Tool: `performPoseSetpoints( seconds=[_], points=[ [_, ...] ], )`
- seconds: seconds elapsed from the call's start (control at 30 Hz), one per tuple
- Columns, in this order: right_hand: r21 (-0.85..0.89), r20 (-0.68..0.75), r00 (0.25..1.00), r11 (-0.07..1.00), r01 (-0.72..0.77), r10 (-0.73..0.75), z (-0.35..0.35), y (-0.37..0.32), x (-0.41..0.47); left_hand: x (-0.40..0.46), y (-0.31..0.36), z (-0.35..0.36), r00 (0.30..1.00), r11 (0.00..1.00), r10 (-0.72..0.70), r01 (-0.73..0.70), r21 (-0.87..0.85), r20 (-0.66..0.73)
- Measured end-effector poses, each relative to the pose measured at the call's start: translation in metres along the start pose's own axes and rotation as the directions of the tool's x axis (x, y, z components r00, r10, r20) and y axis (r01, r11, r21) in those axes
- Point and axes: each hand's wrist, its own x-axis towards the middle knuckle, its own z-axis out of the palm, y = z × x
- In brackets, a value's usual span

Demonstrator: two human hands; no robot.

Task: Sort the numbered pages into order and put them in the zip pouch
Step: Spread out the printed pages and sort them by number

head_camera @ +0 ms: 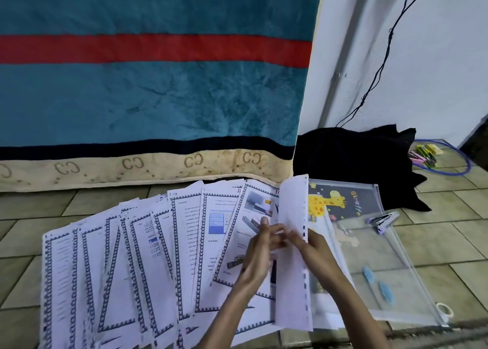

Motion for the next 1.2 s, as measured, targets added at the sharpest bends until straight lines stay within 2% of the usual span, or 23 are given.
performPoseSetpoints(
  seconds=[0.03,0.07,0.1,0.17,0.2,0.23,0.3,0.37,0.5,0.6,0.67,0.7,0.73,0.77,0.8,0.83,0.87,0.9,0.97,1.07,1.13,1.2],
  points=[
    [-0.045,-0.062,0.998,0.999,0.022,-0.025,-0.002,0.004,0.001,-0.001,0.000,0.000,1.000,1.000,-0.002,0.002,-0.009,-0.021],
    [-0.075,-0.100,0.994,0.997,0.024,-0.031,-0.007,0.008,0.002,-0.002,-0.001,-0.004,0.996,0.998,0.028,-0.024,0.051,-0.087],
    [-0.094,-0.113,0.993,0.995,0.024,-0.034,-0.012,0.011,0.003,0.001,-0.007,-0.013,0.982,0.978,0.075,-0.039,0.203,-0.174],
    [-0.120,-0.130,0.989,0.991,0.054,-0.070,-0.021,0.012,0.002,0.008,-0.019,-0.035,0.936,0.792,0.165,0.063,0.608,-0.312],
    [-0.151,-0.154,0.982,0.985,0.085,-0.109,-0.026,0.011,0.001,0.011,-0.023,-0.044,0.921,0.692,0.176,0.136,0.709,-0.349],
    [-0.191,-0.172,0.974,0.975,0.115,-0.149,-0.028,0.009,0.001,0.013,-0.025,-0.050,0.917,0.650,0.147,0.194,0.734,-0.372],
    [-0.270,-0.163,0.967,0.951,0.149,-0.197,-0.032,0.008,0.002,0.018,-0.027,-0.056,0.918,0.665,0.069,0.248,0.704,-0.390],
    [-0.303,-0.132,0.977,0.945,0.122,-0.168,-0.031,0.010,0.004,0.020,-0.026,-0.060,0.930,0.692,0.044,0.234,0.683,-0.364],
    [-0.144,-0.090,0.995,0.989,0.037,-0.050,-0.015,-0.001,0.001,0.010,-0.016,-0.056,0.971,0.787,0.151,-0.005,0.617,-0.186],
    [-0.060,0.004,1.000,0.998,-0.008,0.009,0.005,-0.012,-0.002,-0.006,-0.008,-0.037,0.987,0.859,0.159,-0.153,0.488,0.029],
    [-0.141,-0.006,1.000,0.990,0.028,-0.029,0.014,-0.011,0.001,-0.014,-0.008,-0.029,0.981,0.950,0.042,-0.098,0.295,0.190],
    [-0.204,-0.030,0.999,0.978,0.038,-0.045,0.016,-0.009,0.003,-0.015,-0.010,-0.029,0.978,0.976,-0.008,-0.038,0.213,0.209],
    [-0.269,-0.037,0.998,0.962,0.044,-0.056,0.016,-0.006,0.005,-0.016,-0.013,-0.033,0.984,0.987,-0.012,-0.016,0.161,0.175],
    [-0.313,-0.018,0.998,0.948,0.054,-0.062,0.014,-0.005,0.006,-0.015,-0.015,-0.039,0.998,0.979,0.025,-0.036,0.199,0.057],
    [-0.330,0.015,0.998,0.942,0.067,-0.066,0.012,-0.005,0.006,-0.013,-0.019,-0.047,0.990,0.946,0.088,-0.049,0.320,-0.111],
    [-0.338,0.041,0.997,0.938,0.080,-0.070,0.010,-0.006,0.004,-0.011,-0.023,-0.056,0.953,0.874,0.159,-0.015,0.486,-0.257],
    [-0.343,0.053,0.994,0.933,0.108,-0.095,0.010,-0.007,0.002,-0.009,-0.027,-0.066,0.914,0.800,0.197,0.060,0.598,-0.354],
    [-0.359,0.065,0.990,0.922,0.143,-0.128,0.010,-0.008,-0.001,-0.007,-0.029,-0.074,0.894,0.764,0.172,0.145,0.629,-0.414],
    [-0.423,0.104,0.977,0.880,0.214,-0.188,0.012,-0.009,-0.004,-0.001,-0.031,-0.085,0.889,0.790,0.059,0.236,0.565,-0.454],
    [-0.506,0.165,0.968,0.826,0.249,-0.191,0.015,-0.004,-0.001,0.010,-0.036,-0.092,0.881,0.849,0.008,0.244,0.469,-0.473],
    [-0.519,0.188,0.974,0.828,0.210,-0.129,0.021,0.000,0.002,0.011,-0.033,-0.093,0.890,0.887,0.048,0.171,0.429,-0.453],
    [-0.503,0.197,0.976,0.845,0.183,-0.094,0.029,-0.001,0.002,0.006,-0.028,-0.091,0.917,0.930,0.127,0.023,0.368,-0.379]
  ],
)
